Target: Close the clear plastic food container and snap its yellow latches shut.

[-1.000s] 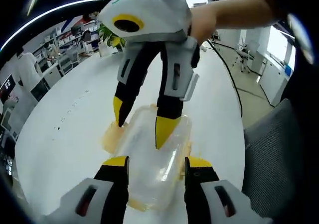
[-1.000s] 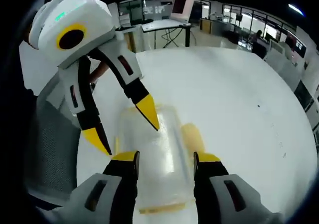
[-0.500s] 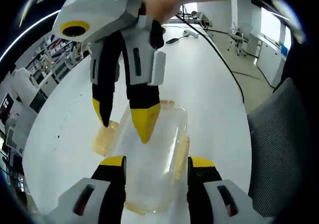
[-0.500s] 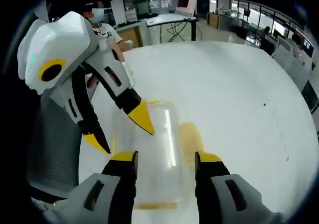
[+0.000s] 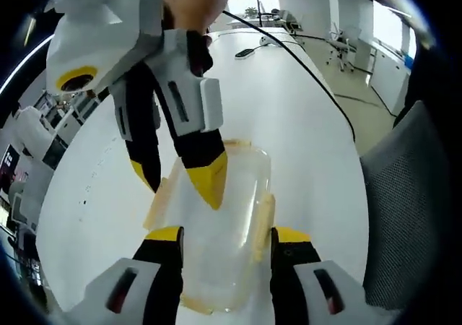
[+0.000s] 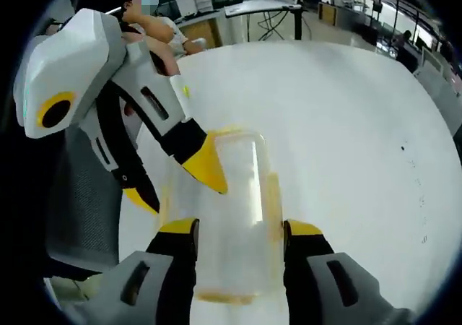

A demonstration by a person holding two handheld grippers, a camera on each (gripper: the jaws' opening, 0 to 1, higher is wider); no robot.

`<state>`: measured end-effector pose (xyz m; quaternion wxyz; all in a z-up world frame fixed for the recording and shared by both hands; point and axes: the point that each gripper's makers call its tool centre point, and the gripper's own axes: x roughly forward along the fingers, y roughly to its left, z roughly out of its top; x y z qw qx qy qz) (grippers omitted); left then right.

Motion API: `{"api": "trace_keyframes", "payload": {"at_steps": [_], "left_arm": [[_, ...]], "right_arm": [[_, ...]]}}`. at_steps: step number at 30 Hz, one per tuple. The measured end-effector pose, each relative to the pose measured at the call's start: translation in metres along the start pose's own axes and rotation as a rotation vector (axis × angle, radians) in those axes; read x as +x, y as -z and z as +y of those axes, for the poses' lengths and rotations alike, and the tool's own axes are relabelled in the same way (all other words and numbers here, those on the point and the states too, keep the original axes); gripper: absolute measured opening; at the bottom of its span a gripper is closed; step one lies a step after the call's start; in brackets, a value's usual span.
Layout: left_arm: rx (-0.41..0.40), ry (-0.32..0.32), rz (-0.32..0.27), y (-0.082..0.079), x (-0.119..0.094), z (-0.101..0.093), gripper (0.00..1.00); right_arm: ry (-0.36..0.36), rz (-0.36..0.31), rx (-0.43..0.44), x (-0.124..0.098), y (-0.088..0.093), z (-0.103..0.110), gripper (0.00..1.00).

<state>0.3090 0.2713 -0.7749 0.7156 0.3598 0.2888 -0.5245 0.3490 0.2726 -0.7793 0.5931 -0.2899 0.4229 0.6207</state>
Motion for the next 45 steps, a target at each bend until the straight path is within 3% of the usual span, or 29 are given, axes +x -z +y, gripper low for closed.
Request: {"api": "trace_keyframes", "payload": {"at_steps": [9,16,25,31,36,38,39,40,41,45], "left_arm": [[-0.002,0.001,-0.022,0.002,0.002,0.000,0.43],[0.023,-0.018,-0.047,0.002,0.002,-0.005,0.39],[0.024,-0.010,-0.038,0.002,0.002,-0.005,0.37],[0.035,-0.008,0.013,0.001,0.004,-0.005,0.36],[0.026,-0.004,0.023,0.002,0.003,-0.004,0.35],[0.025,-0.014,0.045,0.003,0.004,-0.005,0.33],[-0.071,-0.028,0.113,0.017,0.008,-0.014,0.32],[0.004,-0.020,0.066,0.008,0.019,-0.009,0.32],[0.021,-0.014,0.066,0.006,0.012,-0.005,0.33],[0.020,-0.016,0.043,0.005,0.002,-0.004,0.33]], "right_arm": [[0.006,0.135,-0.085,0.003,-0.001,0.002,0.43],[-0.041,0.239,-0.120,0.009,-0.001,0.001,0.42],[-0.028,0.262,-0.122,0.008,0.001,0.002,0.41],[-0.028,0.321,-0.123,0.009,0.001,0.002,0.40],[-0.027,0.318,-0.131,0.009,0.001,0.004,0.39],[-0.034,0.324,-0.127,0.010,0.000,0.003,0.39],[-0.041,0.316,-0.121,0.012,-0.001,0.003,0.39],[-0.080,0.324,-0.100,0.010,0.004,0.007,0.38],[-0.082,0.300,-0.106,0.011,0.002,0.005,0.38],[-0.090,0.306,-0.099,0.010,0.003,0.006,0.39]]}}
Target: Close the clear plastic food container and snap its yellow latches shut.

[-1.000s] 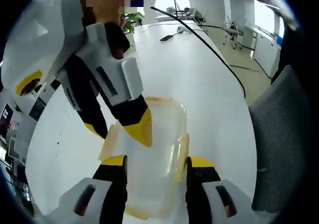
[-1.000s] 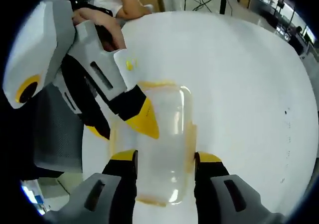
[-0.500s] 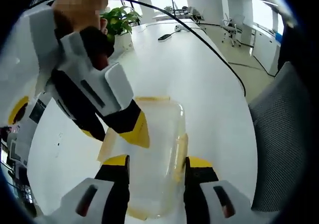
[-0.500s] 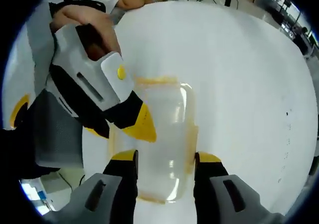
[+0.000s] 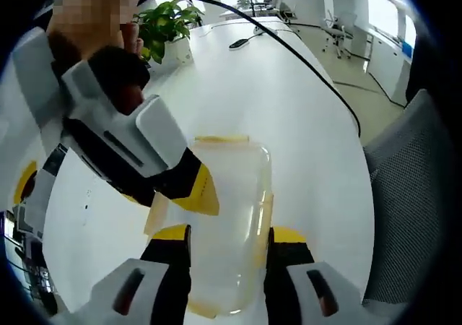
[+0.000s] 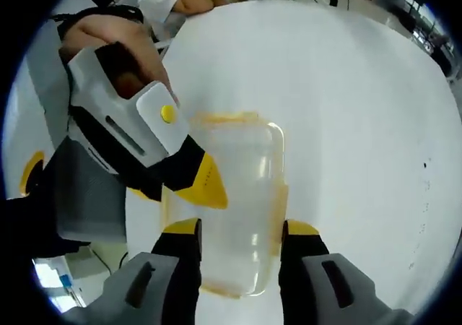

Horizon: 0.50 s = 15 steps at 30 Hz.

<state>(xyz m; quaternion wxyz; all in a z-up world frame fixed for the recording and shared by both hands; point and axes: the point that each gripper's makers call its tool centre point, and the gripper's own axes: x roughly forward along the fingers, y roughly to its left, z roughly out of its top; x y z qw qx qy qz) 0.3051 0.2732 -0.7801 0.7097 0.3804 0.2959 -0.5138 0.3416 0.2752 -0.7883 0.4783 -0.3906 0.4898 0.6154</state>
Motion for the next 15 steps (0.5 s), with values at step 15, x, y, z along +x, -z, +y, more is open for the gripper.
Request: {"api": "trace_keyframes", "payload": {"at_steps": [15], "left_arm": [[0.010,-0.027,-0.010,-0.0018,0.0029,0.0012,0.35]], "right_arm": [[0.004,0.023,0.009,0.0002,-0.0018,-0.0025,0.41]]}}
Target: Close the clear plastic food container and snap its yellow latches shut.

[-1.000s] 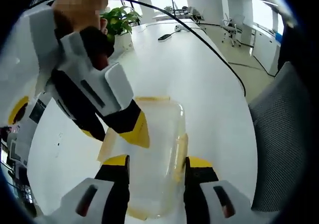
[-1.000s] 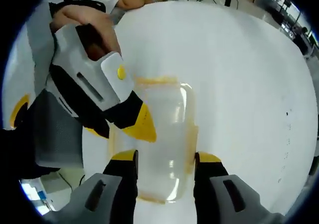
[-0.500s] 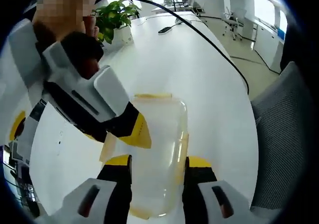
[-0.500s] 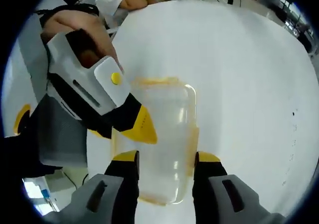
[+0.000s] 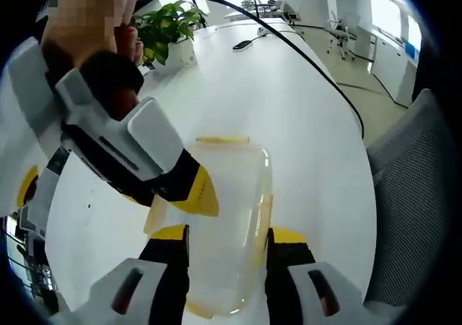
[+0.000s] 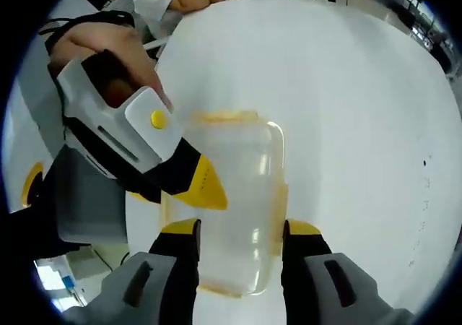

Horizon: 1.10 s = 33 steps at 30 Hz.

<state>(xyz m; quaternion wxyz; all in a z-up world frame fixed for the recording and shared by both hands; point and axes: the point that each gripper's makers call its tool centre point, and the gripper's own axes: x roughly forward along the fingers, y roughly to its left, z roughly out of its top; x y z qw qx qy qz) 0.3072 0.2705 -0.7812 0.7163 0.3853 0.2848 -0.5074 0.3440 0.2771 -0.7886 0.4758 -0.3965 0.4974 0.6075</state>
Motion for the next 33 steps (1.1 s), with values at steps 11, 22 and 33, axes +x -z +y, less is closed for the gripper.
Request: {"api": "trace_keyframes", "payload": {"at_steps": [11,22,33], "left_arm": [[-0.007,-0.012,-0.004,-0.0010,-0.0003,0.0001,0.35],[-0.003,-0.017,-0.004,-0.0008,-0.0010,-0.0008,0.36],[0.018,0.049,0.002,-0.0006,-0.0074,-0.0051,0.43]], "right_arm": [[0.002,-0.019,-0.012,0.0002,-0.0020,-0.0009,0.42],[0.005,-0.031,-0.006,-0.0008,-0.0005,-0.0010,0.43],[0.122,-0.162,-0.020,-0.0069,-0.0052,0.0057,0.43]]}}
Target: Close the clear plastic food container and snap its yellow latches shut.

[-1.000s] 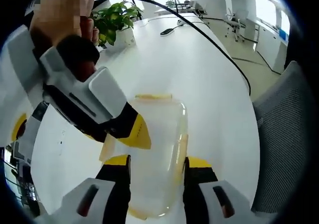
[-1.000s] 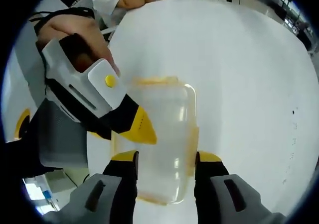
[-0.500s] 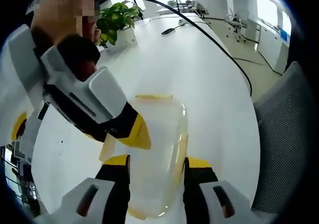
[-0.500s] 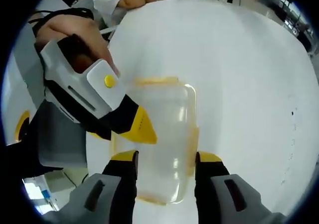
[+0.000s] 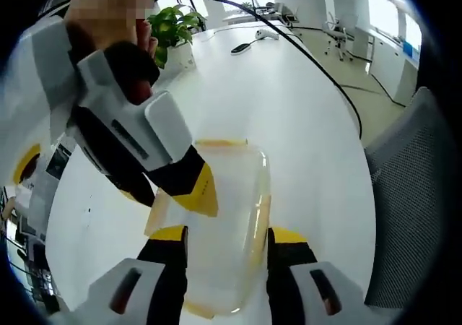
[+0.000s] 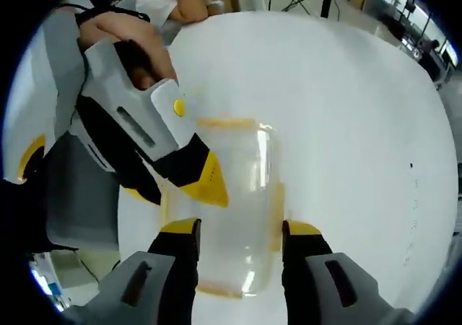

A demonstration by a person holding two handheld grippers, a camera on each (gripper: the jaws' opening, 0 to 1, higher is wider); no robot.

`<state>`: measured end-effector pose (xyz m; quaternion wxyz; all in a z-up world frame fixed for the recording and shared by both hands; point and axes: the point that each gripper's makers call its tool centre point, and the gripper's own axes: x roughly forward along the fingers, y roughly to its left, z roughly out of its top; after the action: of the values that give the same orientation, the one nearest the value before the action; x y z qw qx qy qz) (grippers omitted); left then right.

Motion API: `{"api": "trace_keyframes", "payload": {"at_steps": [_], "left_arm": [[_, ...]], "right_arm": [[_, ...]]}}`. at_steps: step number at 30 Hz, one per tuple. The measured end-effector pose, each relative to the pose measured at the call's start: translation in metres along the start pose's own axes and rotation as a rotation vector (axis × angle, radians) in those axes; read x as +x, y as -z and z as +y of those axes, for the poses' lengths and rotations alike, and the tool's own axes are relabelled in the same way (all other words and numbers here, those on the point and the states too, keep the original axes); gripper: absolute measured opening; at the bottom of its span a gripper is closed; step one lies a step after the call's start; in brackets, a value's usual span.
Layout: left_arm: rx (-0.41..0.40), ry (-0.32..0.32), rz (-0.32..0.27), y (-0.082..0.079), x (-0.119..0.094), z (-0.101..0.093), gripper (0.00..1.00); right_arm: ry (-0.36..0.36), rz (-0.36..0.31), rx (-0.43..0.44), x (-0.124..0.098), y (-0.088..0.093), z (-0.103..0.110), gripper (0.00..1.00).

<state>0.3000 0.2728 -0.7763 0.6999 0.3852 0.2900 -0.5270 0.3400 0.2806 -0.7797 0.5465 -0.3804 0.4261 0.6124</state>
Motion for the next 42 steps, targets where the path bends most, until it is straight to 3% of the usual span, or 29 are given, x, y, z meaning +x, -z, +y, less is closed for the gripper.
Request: {"api": "trace_keyframes", "payload": {"at_steps": [1,5,8,13,16,19,20,22,25,29,36,42], "left_arm": [[-0.016,-0.025,0.018,0.002,-0.002,0.003,0.49],[-0.051,-0.018,-0.002,-0.002,-0.005,0.002,0.63],[-0.085,0.027,0.017,0.001,-0.004,-0.004,0.75],[-0.047,0.037,0.021,0.003,-0.007,-0.005,0.89],[-0.050,0.049,0.031,0.005,-0.006,-0.004,0.96],[-0.022,0.055,0.087,0.015,-0.005,-0.002,0.98],[-0.012,0.054,0.094,0.016,-0.006,-0.001,0.98],[-0.002,0.057,0.095,0.017,-0.005,0.000,0.98],[-0.028,0.056,0.095,0.017,-0.004,0.003,0.98],[-0.004,0.061,0.108,0.020,-0.003,0.003,0.98],[0.027,0.076,0.137,0.031,-0.001,0.007,0.98],[0.070,0.095,0.166,0.036,0.002,0.010,0.94]], "right_arm": [[0.008,-0.004,0.001,-0.001,0.002,0.004,0.43],[0.041,-0.049,-0.022,-0.002,0.001,0.008,0.45],[0.068,-0.108,-0.007,-0.005,0.002,0.007,0.52],[0.092,-0.214,0.042,-0.012,0.001,0.011,0.59],[0.091,-0.264,0.084,-0.019,0.001,0.018,0.67],[0.128,-0.309,0.093,-0.021,0.002,0.022,0.86],[0.146,-0.306,0.080,-0.020,0.003,0.022,0.92],[0.163,-0.260,0.064,-0.016,0.012,0.026,0.95],[0.174,-0.246,0.062,-0.010,0.015,0.032,0.99],[0.188,-0.219,0.079,-0.005,0.020,0.038,0.97],[0.269,-0.098,-0.005,-0.003,0.033,0.035,0.88],[0.260,-0.059,0.012,-0.001,0.041,0.033,0.86]]}}
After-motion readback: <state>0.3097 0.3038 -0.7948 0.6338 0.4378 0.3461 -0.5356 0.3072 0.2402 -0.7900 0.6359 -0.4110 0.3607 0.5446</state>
